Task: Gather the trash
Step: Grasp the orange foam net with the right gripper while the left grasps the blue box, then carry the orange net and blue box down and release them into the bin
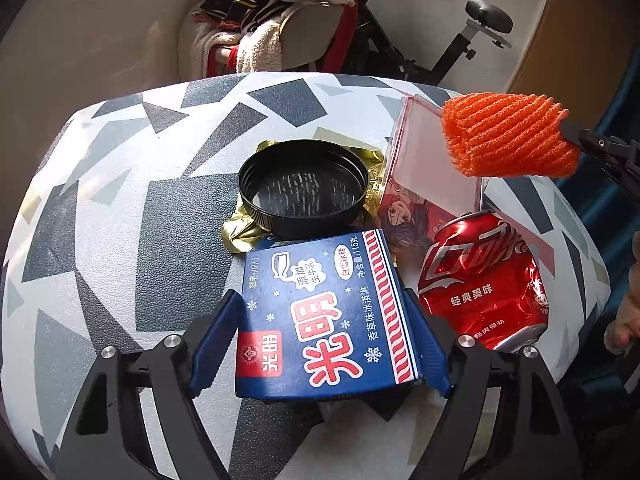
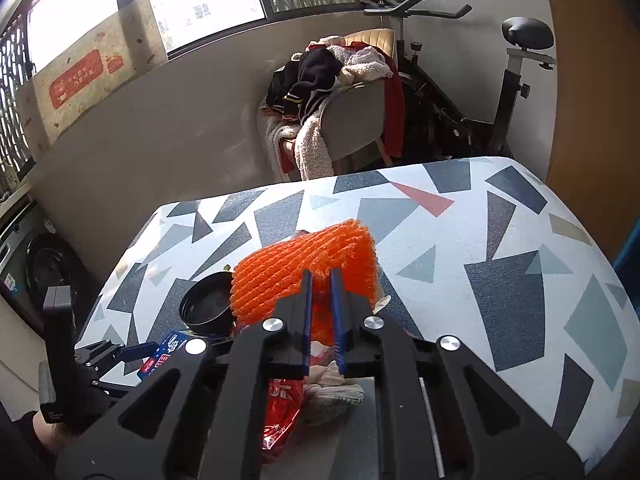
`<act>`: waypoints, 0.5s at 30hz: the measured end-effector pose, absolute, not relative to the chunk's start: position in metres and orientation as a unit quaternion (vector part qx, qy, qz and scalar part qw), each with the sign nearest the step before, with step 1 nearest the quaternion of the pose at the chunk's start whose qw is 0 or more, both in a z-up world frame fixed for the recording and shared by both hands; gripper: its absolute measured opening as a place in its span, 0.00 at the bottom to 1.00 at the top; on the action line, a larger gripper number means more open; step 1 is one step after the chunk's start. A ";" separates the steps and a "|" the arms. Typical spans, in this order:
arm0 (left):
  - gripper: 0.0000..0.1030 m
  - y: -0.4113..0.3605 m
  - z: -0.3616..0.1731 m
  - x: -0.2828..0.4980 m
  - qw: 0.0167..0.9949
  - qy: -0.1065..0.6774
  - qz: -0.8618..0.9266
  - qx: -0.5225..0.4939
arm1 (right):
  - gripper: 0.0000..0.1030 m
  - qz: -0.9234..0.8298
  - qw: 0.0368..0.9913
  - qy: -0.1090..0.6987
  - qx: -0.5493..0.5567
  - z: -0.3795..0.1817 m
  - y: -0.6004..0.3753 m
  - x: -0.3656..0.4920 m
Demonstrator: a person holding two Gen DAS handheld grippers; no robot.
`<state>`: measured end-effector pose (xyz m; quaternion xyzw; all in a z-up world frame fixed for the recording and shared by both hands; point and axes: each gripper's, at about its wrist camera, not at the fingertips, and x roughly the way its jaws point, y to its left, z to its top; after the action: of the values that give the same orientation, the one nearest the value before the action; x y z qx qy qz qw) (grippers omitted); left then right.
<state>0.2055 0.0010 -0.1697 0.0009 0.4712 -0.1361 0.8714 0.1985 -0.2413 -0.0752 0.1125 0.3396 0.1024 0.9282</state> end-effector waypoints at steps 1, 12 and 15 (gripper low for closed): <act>0.75 0.002 -0.167 0.205 0.873 0.468 -0.139 -0.003 | 0.12 0.101 0.928 0.340 0.111 -0.076 -0.242 0.196; 0.75 0.012 -0.117 0.180 0.904 0.409 -0.122 0.014 | 0.12 0.102 0.934 0.328 0.103 -0.061 -0.244 0.170; 0.75 0.012 -0.102 0.165 0.913 0.390 -0.121 0.020 | 0.12 0.104 0.935 0.324 0.099 -0.057 -0.244 0.159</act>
<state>0.1648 0.0122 -0.1022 0.0204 0.3897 -0.1210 0.9127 0.1588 -0.2442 -0.0569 0.0990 0.3239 0.1039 0.9351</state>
